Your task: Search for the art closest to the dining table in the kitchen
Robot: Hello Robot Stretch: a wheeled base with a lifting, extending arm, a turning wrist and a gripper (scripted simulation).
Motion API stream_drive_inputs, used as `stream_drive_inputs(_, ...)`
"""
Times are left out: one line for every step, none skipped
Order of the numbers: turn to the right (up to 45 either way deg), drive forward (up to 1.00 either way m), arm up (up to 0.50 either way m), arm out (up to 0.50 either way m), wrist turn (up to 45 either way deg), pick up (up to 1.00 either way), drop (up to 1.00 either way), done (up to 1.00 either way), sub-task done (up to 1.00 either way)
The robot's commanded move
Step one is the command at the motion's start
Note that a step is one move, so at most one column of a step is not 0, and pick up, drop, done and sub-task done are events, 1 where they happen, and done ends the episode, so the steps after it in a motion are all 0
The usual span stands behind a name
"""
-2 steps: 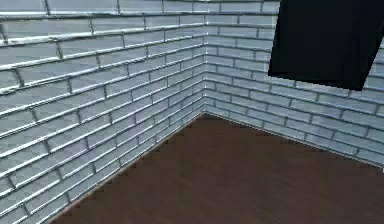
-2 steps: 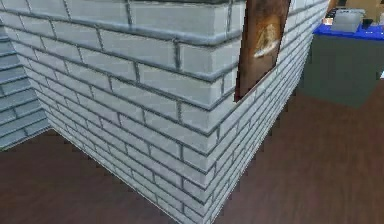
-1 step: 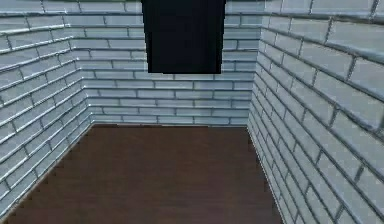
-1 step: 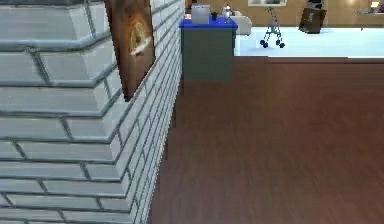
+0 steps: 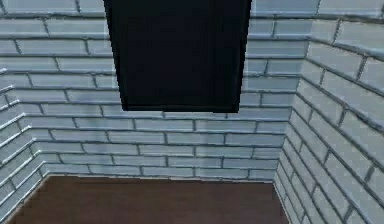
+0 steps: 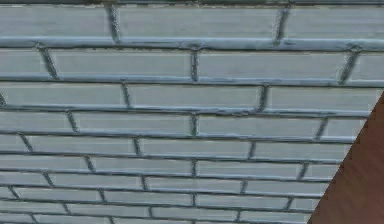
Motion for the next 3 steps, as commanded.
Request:
stream_drive_inputs(6.0,0.00,0.00,0.00,0.0,0.00,0.00,0.00,0.00)
stream_drive_inputs(0.0,0.50,0.00,0.00,0.0,0.00,0.00,0.00,0.00)
stream_drive_inputs(45.0,0.00,0.00,0.00,0.0,0.00,0.00,0.00,0.00)
